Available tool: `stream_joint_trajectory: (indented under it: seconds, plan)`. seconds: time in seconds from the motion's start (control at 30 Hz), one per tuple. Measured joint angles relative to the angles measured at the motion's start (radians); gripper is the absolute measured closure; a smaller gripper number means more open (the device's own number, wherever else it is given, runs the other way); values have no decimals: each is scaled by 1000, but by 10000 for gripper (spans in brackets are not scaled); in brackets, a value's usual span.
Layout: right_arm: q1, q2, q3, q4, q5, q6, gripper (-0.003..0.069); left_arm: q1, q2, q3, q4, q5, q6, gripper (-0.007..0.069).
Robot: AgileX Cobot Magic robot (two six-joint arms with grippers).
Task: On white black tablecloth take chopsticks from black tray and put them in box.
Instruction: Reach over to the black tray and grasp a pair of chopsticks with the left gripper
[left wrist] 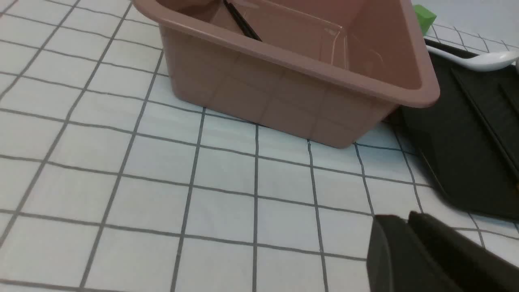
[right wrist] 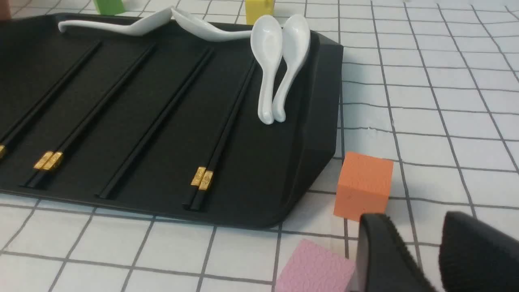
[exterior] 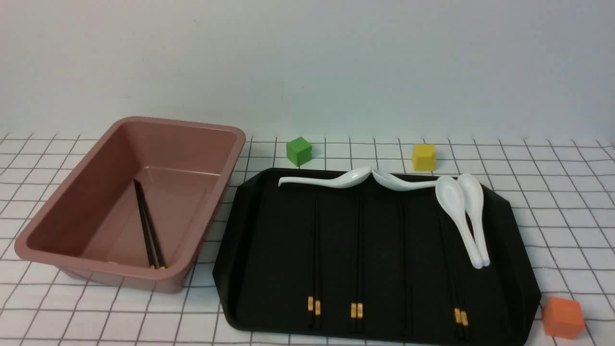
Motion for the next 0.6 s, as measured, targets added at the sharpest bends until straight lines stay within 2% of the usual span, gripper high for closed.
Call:
stream_joint_trajectory:
  seconds: [0.6]
  plan:
    - [0, 0, 0, 0, 0, 0, 419, 0, 0, 0, 0, 0, 0, 547]
